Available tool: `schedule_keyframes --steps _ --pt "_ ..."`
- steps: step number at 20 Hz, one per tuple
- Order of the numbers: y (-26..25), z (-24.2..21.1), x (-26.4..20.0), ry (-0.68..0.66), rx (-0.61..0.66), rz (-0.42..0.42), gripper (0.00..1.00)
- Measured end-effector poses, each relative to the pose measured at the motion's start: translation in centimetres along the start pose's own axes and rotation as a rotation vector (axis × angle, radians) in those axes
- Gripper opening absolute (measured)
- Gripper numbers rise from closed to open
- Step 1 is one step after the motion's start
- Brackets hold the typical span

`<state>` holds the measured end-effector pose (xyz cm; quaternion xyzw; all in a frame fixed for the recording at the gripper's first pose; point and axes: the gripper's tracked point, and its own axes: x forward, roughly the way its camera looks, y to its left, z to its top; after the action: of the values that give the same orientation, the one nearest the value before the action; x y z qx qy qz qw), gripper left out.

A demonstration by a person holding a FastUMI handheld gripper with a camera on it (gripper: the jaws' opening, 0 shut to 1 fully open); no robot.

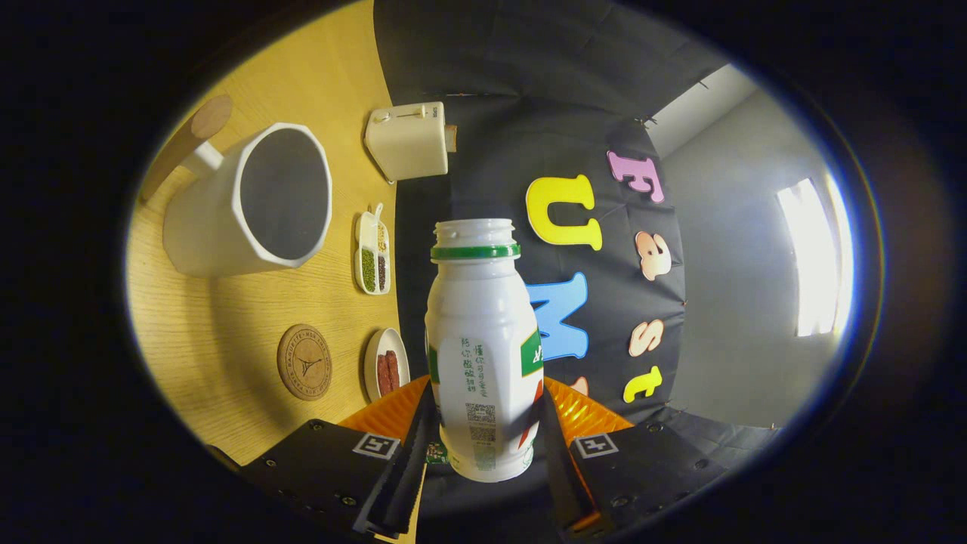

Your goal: Take the bottle from table, then pour the juice into the cup, finally place the bottle on the coaster

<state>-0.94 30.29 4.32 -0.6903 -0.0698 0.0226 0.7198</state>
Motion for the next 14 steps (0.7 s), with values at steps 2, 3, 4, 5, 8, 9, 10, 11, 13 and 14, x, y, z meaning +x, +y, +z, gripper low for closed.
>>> schedule_keyframes --steps 2,3,4,5,8,9,10,11,13,14 --pt "-0.03 0.06 -0.01 -0.005 -0.013 -0.001 0.69" --pt "-0.03 0.02 -0.06 -0.006 -0.022 -0.003 0.69" --pt "-0.04 0.11 -0.06 -0.008 -0.03 -0.004 0.69" --pt "-0.04 0.12 -0.03 -0.01 -0.038 -0.005 0.69" --pt "-0.01 0.2 -0.08 -0.015 -0.061 -0.009 0.69" --pt "0.0 0.15 -0.01 -0.017 -0.067 -0.01 0.69" --pt "0.0 0.1 0.01 -0.018 -0.071 -0.01 0.69" --pt "0.0 0.07 0.06 -0.019 -0.077 -0.012 0.69" --pt "0.0 0.06 0.07 -0.021 -0.087 -0.014 0.69" --pt "-0.01 0.07 0.1 -0.023 -0.09 -0.017 0.69"
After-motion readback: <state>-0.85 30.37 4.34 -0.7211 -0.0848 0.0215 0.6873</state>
